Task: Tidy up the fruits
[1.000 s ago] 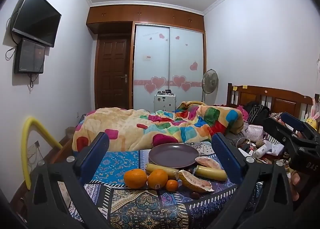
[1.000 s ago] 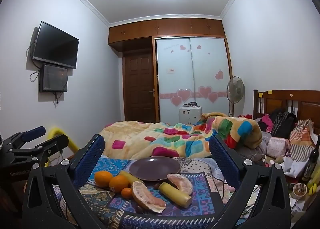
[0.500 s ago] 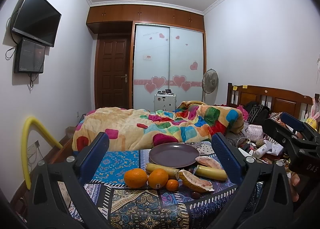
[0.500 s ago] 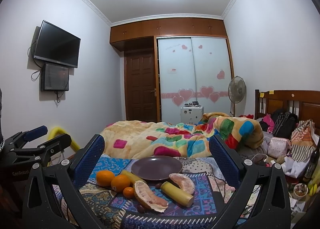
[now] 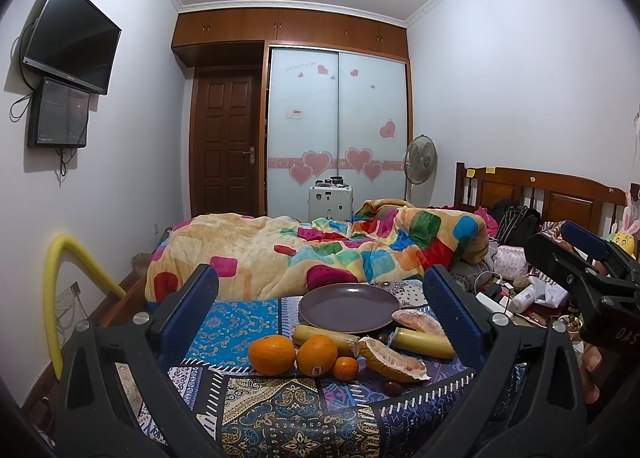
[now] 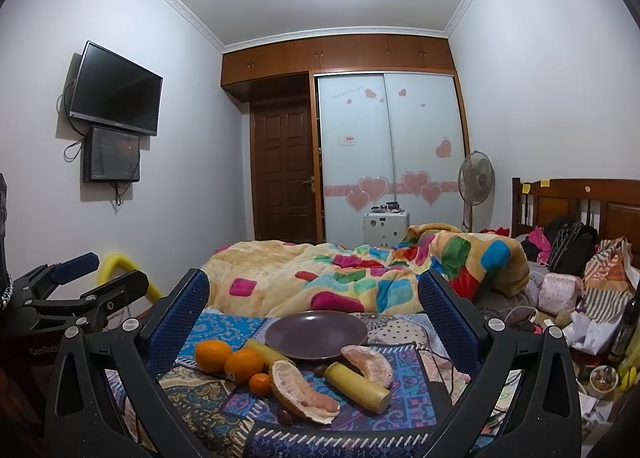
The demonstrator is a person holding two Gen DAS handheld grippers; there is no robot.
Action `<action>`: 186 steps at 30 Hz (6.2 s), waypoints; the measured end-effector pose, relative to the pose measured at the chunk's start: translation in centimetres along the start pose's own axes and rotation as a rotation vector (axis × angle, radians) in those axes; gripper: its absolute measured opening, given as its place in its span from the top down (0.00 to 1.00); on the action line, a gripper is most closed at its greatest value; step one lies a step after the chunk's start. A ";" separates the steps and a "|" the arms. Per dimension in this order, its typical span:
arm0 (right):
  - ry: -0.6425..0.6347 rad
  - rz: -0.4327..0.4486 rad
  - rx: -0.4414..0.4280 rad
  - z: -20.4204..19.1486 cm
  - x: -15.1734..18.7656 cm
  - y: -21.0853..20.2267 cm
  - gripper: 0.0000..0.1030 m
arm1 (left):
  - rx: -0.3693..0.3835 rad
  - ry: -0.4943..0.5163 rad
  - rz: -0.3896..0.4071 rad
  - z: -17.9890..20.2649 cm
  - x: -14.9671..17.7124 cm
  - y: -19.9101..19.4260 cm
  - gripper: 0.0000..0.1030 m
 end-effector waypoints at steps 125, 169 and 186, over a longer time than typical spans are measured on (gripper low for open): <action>-0.044 -0.659 -0.222 7.4 12.0 21.0 0.61 | -0.010 -0.049 -0.638 -8.6 8.6 23.2 0.37; -0.162 -0.867 -0.330 3.4 15.0 31.8 0.60 | 0.027 0.058 -0.823 -2.0 9.8 36.4 0.36; -0.127 -0.749 -0.273 5.2 10.8 26.6 0.47 | 0.014 0.095 -0.674 -0.9 6.1 31.5 0.34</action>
Point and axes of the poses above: each gripper's, at about its wrist camera, not at the fingertips, and y roughly the way its jaws point, z to its right, x to its underside, the point moved 5 cm from there along y, roughly the way its jaws point, and after that the axes turned 8 degrees about -y, right-handed, at the moved point
